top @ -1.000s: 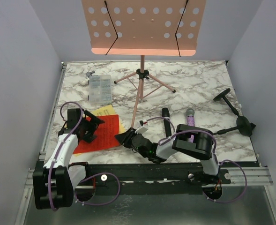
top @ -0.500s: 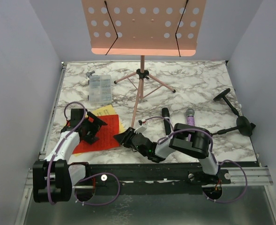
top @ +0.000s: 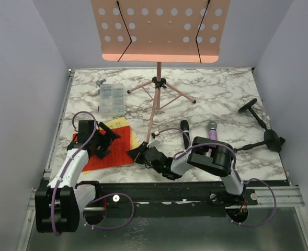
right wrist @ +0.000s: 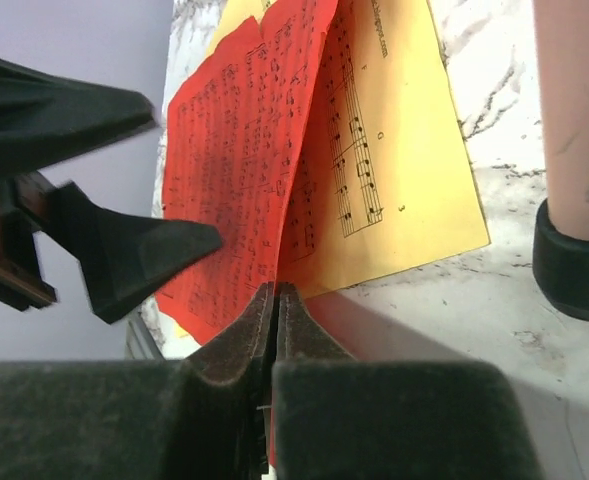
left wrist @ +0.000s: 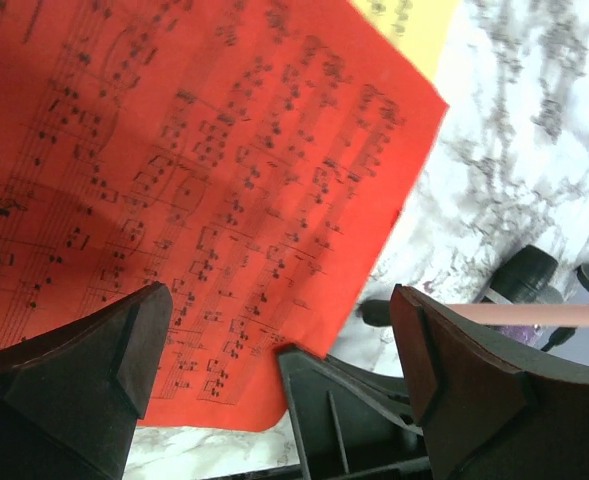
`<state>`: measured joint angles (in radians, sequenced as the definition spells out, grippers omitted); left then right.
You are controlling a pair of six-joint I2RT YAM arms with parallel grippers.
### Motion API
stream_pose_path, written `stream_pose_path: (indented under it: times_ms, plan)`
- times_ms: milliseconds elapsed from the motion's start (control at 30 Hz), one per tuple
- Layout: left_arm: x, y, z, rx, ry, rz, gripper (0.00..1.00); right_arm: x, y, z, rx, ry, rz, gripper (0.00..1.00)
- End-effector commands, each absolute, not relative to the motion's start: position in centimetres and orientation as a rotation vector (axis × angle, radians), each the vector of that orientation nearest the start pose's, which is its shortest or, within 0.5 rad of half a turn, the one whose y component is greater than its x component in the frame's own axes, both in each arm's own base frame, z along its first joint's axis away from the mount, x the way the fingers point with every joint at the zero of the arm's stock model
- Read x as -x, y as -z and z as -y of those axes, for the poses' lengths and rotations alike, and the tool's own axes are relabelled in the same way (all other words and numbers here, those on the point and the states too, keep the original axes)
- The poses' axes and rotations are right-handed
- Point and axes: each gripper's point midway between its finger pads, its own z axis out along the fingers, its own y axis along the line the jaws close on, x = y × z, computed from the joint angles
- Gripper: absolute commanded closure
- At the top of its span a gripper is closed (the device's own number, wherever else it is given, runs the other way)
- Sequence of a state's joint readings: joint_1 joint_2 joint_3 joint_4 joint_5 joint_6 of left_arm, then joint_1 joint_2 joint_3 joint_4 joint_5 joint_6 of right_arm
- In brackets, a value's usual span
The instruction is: Set up the instrument practice props
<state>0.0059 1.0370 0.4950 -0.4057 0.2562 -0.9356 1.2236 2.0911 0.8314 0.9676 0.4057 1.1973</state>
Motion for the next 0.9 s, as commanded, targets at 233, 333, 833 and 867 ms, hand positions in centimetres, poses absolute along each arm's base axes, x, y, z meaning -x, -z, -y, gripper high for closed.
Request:
stream_pose_path:
  times_ms: [233, 333, 833, 867]
  plan:
    - [-26.1, -21.3, 10.5, 0.393, 0.867, -2.041, 0.01, -21.3, -15.1, -43.1, 0.467, -0.867, -1.683, 1.00]
    - [-25.6, -24.1, 12.2, 0.191, 0.933, -2.013, 0.01, -21.3, -17.5, -40.5, 0.644, -0.713, -1.694, 1.00]
    - [-18.1, -33.8, 19.5, -0.653, 1.083, -1.717, 0.05, -10.3, -28.6, -30.7, 1.427, -1.285, -1.597, 1.00]
    - [-17.7, -34.3, 19.4, -0.664, 1.073, -1.694, 0.04, -9.7, -29.2, -30.2, 1.428, -1.295, -1.590, 1.00]
